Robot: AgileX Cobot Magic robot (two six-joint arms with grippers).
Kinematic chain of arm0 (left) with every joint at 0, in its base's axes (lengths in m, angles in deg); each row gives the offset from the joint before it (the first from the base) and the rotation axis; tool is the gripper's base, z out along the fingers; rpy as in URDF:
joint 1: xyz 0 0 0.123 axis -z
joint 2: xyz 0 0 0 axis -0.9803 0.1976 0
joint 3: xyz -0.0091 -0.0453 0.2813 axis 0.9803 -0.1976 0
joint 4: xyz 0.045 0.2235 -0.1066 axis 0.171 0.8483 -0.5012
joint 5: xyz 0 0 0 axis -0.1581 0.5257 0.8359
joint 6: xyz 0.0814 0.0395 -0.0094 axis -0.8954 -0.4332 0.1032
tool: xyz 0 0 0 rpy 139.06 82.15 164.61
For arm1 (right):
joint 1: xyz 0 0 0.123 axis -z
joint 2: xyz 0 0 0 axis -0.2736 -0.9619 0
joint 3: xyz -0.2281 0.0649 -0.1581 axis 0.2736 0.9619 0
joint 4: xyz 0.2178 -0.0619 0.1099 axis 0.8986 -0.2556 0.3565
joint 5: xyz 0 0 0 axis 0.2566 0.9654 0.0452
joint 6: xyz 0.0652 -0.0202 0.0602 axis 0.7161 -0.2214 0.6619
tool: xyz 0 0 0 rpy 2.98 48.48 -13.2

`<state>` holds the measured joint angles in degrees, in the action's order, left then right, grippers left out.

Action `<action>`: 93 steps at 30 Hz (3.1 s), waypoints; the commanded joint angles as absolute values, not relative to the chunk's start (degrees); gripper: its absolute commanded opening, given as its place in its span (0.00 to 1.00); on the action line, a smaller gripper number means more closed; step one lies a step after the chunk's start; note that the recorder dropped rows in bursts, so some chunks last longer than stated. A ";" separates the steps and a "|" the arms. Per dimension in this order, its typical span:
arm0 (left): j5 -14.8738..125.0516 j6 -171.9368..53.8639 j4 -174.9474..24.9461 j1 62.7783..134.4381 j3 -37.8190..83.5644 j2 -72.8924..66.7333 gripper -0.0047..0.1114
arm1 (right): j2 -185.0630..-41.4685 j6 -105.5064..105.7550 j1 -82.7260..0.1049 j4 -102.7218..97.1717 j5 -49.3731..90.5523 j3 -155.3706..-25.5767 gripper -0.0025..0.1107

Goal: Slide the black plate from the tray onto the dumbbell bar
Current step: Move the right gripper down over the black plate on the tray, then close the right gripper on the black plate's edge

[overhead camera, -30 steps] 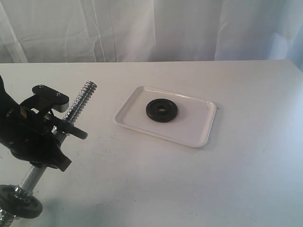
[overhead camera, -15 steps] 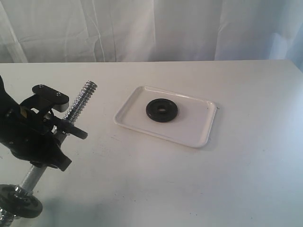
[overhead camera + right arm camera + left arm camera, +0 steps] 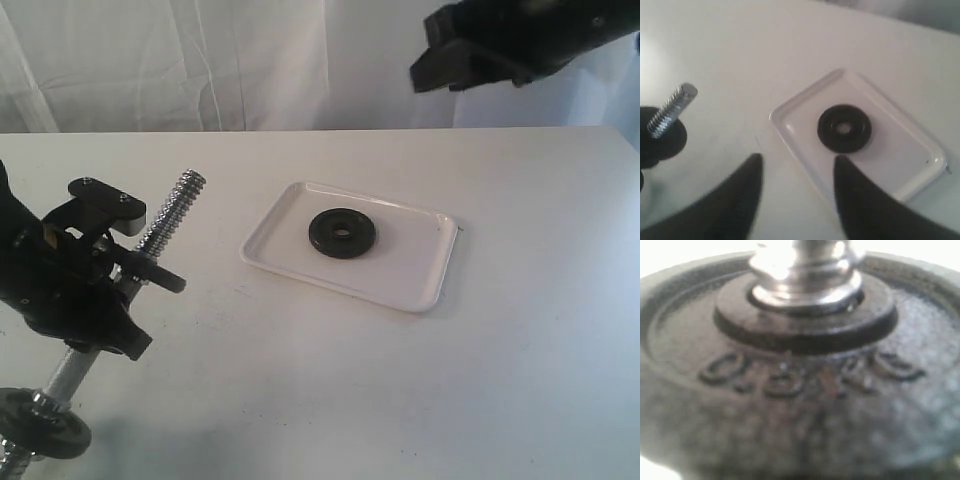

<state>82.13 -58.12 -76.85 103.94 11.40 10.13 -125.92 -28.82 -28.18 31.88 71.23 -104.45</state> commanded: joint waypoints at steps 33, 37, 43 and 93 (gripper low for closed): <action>75.72 -56.72 -77.89 103.90 12.63 7.13 0.04 | -168.75 -16.89 -42.63 4.04 71.03 -135.77 0.81; 75.72 -56.72 -77.89 103.90 12.63 7.13 0.04 | -170.01 -16.89 -42.63 2.96 68.99 -135.77 0.81; 75.72 -56.72 -77.89 103.90 12.63 7.13 0.04 | -172.72 -16.89 -42.63 0.04 68.07 -135.77 0.81; 75.23 -56.72 -77.89 103.90 12.63 7.13 0.04 | -179.95 -12.38 -42.63 -4.14 70.61 -140.25 0.81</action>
<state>79.75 -57.18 -76.85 103.94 11.18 10.13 -179.15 -12.61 -42.80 -3.29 69.64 -140.18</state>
